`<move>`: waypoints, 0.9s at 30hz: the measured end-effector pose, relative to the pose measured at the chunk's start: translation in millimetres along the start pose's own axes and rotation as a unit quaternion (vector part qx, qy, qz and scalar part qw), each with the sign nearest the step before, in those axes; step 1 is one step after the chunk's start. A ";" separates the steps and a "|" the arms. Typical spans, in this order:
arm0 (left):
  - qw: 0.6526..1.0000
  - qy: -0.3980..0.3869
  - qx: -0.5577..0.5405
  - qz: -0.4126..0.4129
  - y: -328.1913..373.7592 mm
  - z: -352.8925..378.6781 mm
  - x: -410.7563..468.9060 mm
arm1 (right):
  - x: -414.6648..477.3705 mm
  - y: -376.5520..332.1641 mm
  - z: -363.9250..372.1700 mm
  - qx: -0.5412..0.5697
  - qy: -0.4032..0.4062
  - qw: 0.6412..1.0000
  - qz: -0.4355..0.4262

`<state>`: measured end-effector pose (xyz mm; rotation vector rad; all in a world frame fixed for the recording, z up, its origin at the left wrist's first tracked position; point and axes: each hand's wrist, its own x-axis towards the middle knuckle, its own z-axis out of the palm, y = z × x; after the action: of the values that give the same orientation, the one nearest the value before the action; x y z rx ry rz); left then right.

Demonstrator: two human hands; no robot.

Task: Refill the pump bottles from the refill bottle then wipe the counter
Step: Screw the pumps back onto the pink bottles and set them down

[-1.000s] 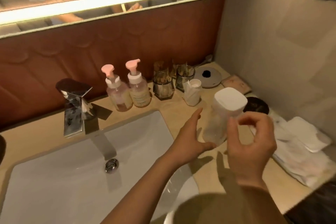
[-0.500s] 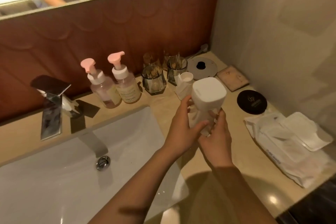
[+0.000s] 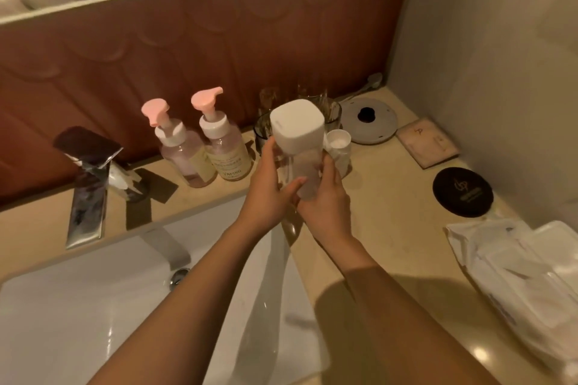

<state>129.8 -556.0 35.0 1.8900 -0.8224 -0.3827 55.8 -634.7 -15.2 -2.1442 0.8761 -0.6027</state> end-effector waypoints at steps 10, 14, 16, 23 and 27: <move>0.997 0.020 0.020 -0.078 11.1 -2.8 19.9 | 25.6 -6.3 5.7 0.000 -0.066 0.998 0.008; 0.985 -0.031 -0.015 -0.167 21.7 -0.1 -0.4 | 9.7 -4.7 -7.3 0.008 -0.050 0.999 -0.004; 0.978 -0.045 -0.019 -0.203 24.2 -3.2 -18.7 | -4.4 -6.0 -14.0 0.037 -0.039 0.999 -0.003; 0.967 -0.077 0.020 -0.241 7.4 -40.8 -96.1 | -69.9 -35.8 -12.2 0.096 -0.075 0.993 0.006; 0.973 -0.033 0.018 -0.228 -7.2 -88.2 -163.5 | -124.2 -70.8 8.2 0.129 -0.162 0.978 -0.031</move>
<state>66.6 -382.2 53.4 2.1049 -0.4298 -0.7203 7.4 -503.7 16.5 -1.9658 0.5237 -0.3598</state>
